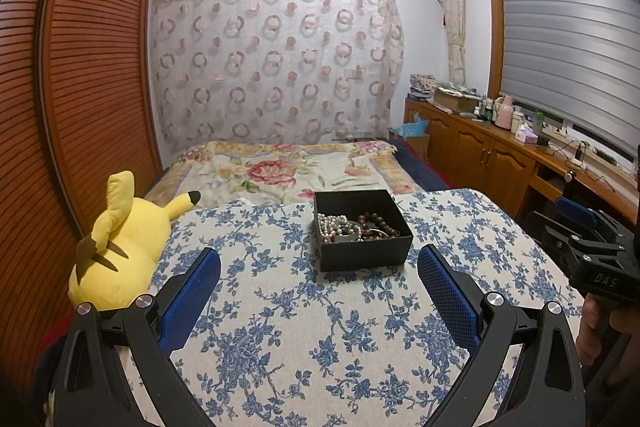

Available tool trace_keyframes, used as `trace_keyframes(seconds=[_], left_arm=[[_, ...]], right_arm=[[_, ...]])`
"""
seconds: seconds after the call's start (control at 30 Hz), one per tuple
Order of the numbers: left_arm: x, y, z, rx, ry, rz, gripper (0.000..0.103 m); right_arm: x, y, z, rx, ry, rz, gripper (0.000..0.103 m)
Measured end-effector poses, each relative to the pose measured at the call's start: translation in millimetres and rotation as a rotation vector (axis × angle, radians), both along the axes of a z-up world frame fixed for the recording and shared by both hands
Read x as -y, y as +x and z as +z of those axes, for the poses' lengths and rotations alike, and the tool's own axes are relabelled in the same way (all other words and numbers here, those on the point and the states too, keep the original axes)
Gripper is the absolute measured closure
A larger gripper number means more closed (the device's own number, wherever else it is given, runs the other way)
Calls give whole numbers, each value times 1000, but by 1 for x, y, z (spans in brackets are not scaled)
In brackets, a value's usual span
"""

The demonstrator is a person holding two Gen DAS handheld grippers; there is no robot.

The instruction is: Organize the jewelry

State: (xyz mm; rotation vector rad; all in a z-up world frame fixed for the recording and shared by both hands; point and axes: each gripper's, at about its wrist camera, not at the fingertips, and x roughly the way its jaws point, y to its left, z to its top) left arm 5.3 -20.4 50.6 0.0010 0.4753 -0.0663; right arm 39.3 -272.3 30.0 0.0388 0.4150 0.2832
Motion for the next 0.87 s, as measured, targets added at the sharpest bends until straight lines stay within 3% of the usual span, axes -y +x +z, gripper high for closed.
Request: trace_keyframes(seconds=[0.87], left_arm=[[-1, 0, 0, -2, -2, 2, 8]], right_arm=[[0, 0, 0, -1, 1, 1, 3]])
